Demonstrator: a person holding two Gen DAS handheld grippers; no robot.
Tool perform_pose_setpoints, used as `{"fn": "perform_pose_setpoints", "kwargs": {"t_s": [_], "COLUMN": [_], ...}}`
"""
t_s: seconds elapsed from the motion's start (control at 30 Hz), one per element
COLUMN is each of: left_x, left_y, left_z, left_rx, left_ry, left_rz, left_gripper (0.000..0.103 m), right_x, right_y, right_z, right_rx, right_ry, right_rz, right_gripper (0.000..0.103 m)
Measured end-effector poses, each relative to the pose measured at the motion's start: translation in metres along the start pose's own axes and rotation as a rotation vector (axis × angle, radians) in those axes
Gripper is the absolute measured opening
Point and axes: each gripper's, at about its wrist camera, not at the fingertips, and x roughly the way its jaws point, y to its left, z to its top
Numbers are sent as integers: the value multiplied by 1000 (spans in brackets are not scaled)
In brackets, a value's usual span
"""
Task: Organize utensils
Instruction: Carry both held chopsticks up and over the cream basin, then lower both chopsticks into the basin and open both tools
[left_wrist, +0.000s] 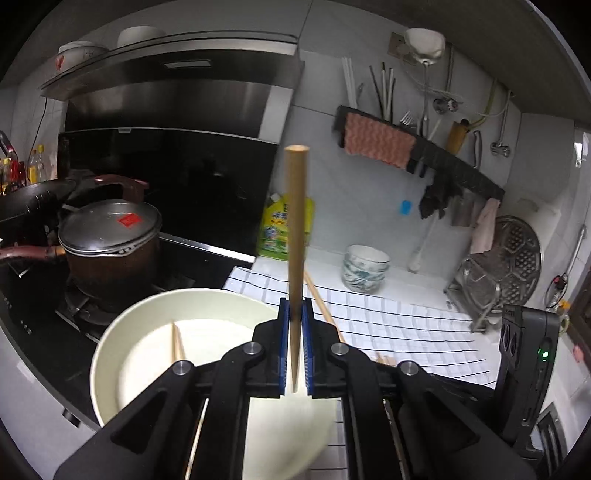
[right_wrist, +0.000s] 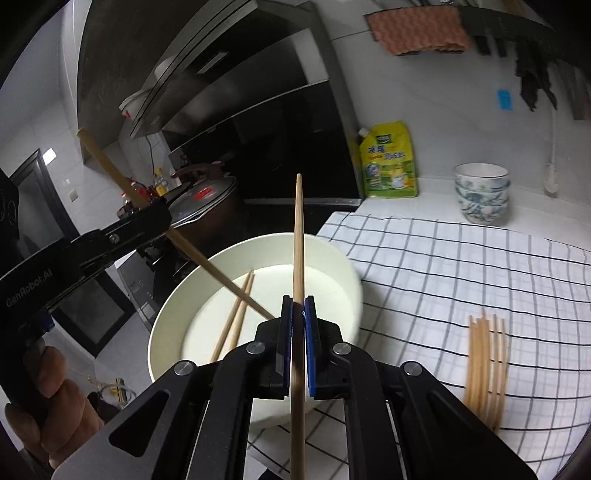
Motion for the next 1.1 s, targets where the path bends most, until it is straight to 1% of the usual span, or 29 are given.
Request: {"fn": "perform_pose_setpoints", "kwargs": {"t_s": [0.03, 0.13, 0.17, 0.3, 0.43, 0.53, 0.6, 0.63, 0.73, 0.77, 0.83, 0.9, 0.97, 1.0, 1.1], "left_x": [5, 17, 19, 26, 38, 46, 40, 36, 28, 27, 33, 40, 48, 53, 64], "left_y": [6, 27, 32, 45, 46, 50, 50, 49, 48, 50, 55, 64, 68, 71, 75], "left_z": [-2, -11, -14, -17, -11, -15, -17, -20, -28, -32, -40, -49, -55, -56, -57], "left_rx": [0, -26, -33, -19, 40, 52, 64, 65, 72, 65, 37, 11, 3, -10, -24], "left_ry": [13, 54, 57, 25, -17, 12, 11, 20, 59, 88, 156, 205, 231, 253, 287], "left_rz": [23, 53, 61, 92, 133, 156, 154, 144, 146, 139, 130, 129, 149, 149, 152], "left_gripper": [7, 7, 7, 7, 7, 7, 7, 7, 7, 7, 7, 7, 7, 7, 7], "right_x": [7, 23, 26, 42, 59, 73, 79, 80, 84, 84, 85, 87, 90, 93, 99], "right_y": [3, 13, 16, 25, 31, 29, 28, 28, 26, 26, 25, 23, 21, 20, 18], "right_z": [0, 0, 0, 5, 13, 11, 8, 6, 1, 0, -3, -4, -6, -6, -4], "right_rx": [0, -4, -4, -15, -13, 5, 10, 14, 27, 27, 26, 34, 45, 51, 68], "right_ry": [16, 43, 45, 63, 75, 116, 139, 150, 173, 178, 183, 190, 197, 204, 227], "right_rz": [8, 27, 30, 37, 30, 32, 30, 28, 34, 34, 32, 34, 33, 31, 35], "right_gripper": [6, 6, 6, 6, 6, 6, 6, 6, 6, 6, 6, 6, 6, 6, 6]}}
